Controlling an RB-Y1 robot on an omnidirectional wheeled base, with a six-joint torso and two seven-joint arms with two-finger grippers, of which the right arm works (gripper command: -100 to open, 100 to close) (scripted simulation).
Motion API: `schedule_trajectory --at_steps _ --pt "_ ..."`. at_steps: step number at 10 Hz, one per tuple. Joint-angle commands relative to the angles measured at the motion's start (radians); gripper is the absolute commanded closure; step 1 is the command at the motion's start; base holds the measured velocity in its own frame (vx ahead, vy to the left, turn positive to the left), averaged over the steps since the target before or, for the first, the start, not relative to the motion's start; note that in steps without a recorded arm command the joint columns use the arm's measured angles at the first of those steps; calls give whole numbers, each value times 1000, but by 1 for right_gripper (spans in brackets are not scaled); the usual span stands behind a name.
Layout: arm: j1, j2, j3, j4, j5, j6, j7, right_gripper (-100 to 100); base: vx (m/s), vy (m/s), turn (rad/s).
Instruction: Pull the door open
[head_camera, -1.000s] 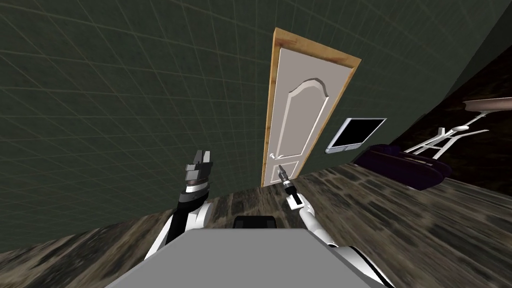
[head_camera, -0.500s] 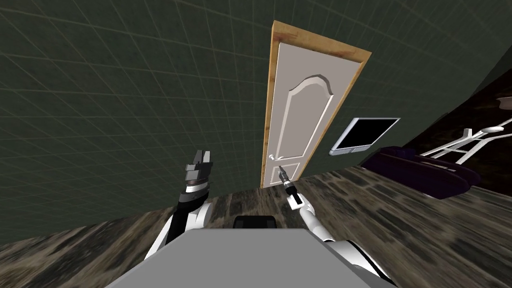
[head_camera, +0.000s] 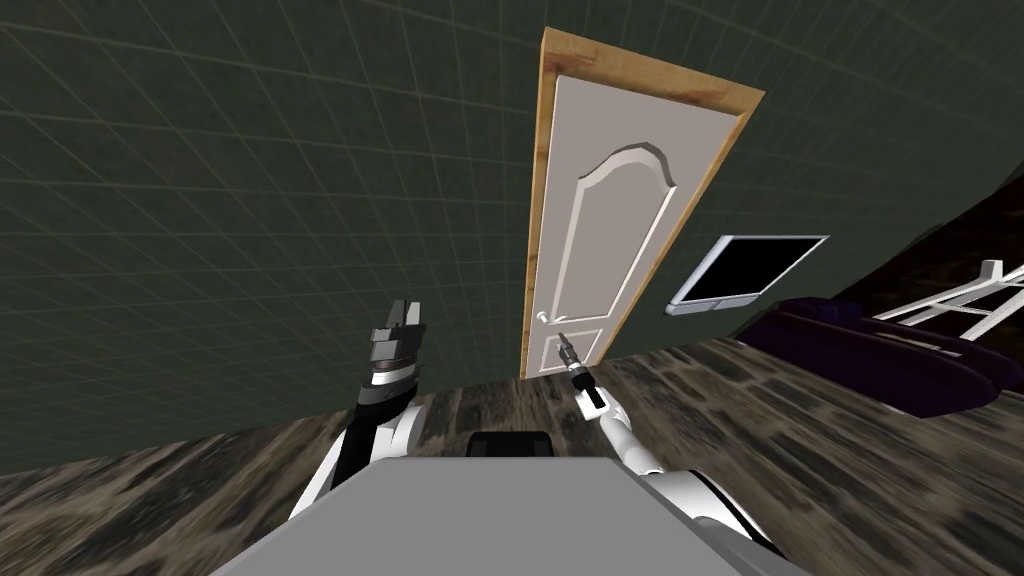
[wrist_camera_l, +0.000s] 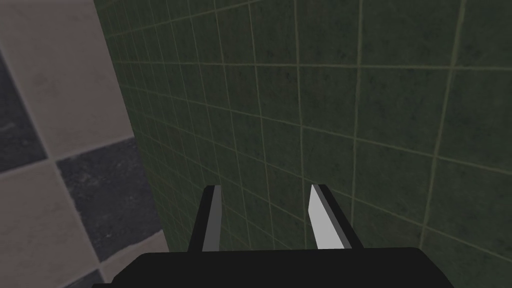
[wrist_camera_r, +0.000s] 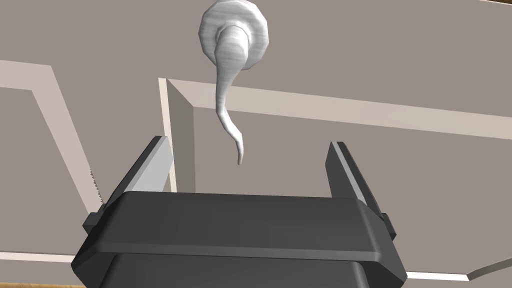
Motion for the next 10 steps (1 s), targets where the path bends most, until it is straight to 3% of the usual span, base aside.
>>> schedule_trajectory --at_steps 1,4,5,6,7,10 --pt "-16 -3 0 36 0 -8 -3 -100 31 -75 46" --pt "-35 -9 0 83 2 -12 -11 -100 36 -72 53" --pt "-31 -8 0 71 1 -11 -9 -100 17 -43 21" --pt "-36 -31 4 107 -27 -35 -12 -100 121 47 163" --pt "-36 -31 4 107 -27 -35 -12 -100 159 71 85" --pt "-44 -68 10 165 -74 -74 -16 -100 166 92 119"
